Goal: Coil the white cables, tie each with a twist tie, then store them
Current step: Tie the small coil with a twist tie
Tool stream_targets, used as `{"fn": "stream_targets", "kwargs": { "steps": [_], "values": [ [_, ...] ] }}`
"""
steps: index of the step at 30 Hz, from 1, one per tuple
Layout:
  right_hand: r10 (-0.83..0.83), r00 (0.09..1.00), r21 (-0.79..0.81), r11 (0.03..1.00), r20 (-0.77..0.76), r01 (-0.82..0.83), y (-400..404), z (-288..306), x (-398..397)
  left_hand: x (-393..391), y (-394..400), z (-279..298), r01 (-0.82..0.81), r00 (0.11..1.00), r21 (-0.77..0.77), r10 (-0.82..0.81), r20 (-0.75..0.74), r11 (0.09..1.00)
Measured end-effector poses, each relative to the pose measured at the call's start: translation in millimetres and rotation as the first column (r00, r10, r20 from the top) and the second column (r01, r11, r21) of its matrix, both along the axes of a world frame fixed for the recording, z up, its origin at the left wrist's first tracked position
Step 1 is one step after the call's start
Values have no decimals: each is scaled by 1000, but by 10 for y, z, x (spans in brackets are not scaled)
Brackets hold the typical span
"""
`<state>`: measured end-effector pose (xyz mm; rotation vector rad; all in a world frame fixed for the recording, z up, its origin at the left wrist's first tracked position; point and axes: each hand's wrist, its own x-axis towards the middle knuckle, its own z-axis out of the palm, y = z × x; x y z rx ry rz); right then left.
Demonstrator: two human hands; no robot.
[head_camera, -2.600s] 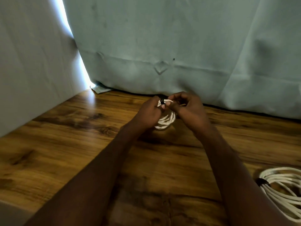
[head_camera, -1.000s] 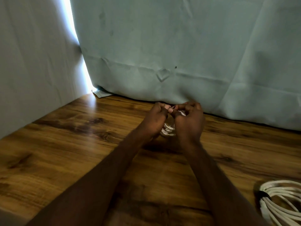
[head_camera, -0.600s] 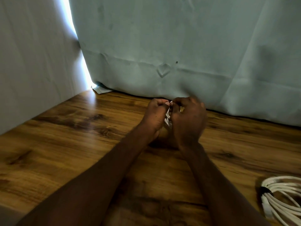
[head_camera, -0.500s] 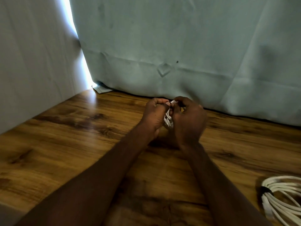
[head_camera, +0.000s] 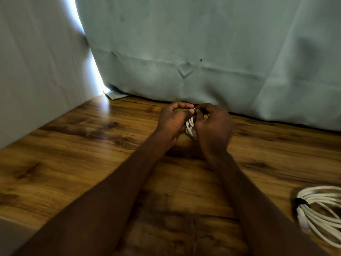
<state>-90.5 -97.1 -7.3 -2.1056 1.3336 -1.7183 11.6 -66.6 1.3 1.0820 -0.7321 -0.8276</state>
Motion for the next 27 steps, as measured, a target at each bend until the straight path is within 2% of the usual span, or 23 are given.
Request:
{"fn": "stream_targets", "kwargs": {
  "steps": [3, 7, 10, 13, 18, 27],
  "values": [
    [42, 998, 46, 998, 56, -45, 37, -15, 43, 33, -6, -5, -10, 1000, 22, 10, -8, 1000],
    [56, 968, 123, 989, 246, -88, 60, 7, 64, 38, -6, -6, 11, 999, 32, -10, -32, 999],
    [40, 960, 109, 991, 277, -72, 77, 26, 56, 12, -2, -5, 15, 1000, 25, -14, -11, 1000],
    [16, 970, 108, 993, 241, -43, 90, 22, 34, -7, -6, -23, -21, 997, -13, 22, 68, 1000],
    [-56, 992, 119, 992, 110, 43, 47, -5, -17, -35, 28, -19, -39, 958, -78, 60, 281, 996],
    [-26, 997, -92, 996, -78, 19, 51, -13, -10, 4, 57, 25, -35, 977, -59, 47, 206, 998]
  ]
}}
